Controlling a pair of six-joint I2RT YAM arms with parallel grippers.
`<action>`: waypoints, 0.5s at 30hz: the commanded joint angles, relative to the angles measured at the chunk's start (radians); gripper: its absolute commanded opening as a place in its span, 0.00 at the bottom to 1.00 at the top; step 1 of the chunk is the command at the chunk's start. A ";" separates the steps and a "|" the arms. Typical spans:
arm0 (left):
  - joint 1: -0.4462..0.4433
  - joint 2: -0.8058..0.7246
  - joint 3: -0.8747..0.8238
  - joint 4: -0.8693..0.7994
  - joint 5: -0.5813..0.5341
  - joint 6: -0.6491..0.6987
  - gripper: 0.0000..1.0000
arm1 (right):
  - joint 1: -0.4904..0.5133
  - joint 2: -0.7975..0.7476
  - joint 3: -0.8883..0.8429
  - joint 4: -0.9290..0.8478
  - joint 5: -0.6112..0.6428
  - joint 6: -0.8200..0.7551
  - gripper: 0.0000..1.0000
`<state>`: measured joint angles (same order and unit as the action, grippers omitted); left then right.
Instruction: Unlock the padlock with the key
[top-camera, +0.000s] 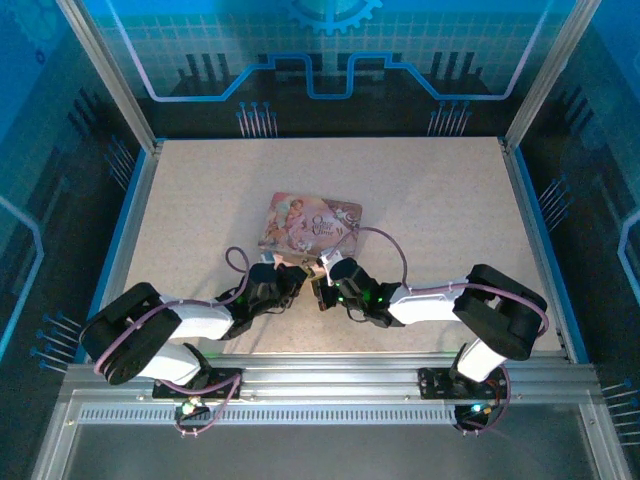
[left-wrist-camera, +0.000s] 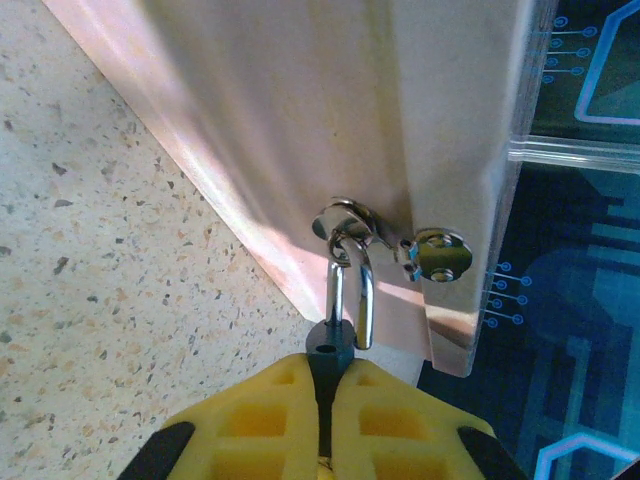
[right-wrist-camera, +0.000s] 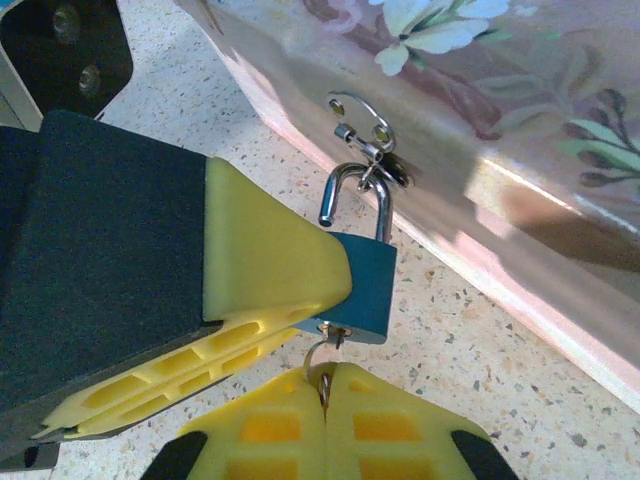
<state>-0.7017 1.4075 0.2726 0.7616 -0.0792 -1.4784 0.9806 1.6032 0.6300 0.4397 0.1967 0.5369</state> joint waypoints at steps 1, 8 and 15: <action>-0.025 0.006 0.032 0.049 0.033 0.029 0.13 | -0.004 0.014 -0.008 0.070 -0.036 0.056 0.00; -0.022 0.001 0.016 0.048 0.015 0.038 0.28 | -0.005 0.027 -0.039 0.095 -0.030 0.086 0.00; -0.022 -0.065 0.007 -0.033 -0.003 0.070 0.38 | -0.012 0.023 -0.063 0.121 -0.051 0.108 0.00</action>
<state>-0.7174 1.3884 0.2726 0.7582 -0.0788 -1.4448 0.9794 1.6127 0.5915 0.5243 0.1719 0.6136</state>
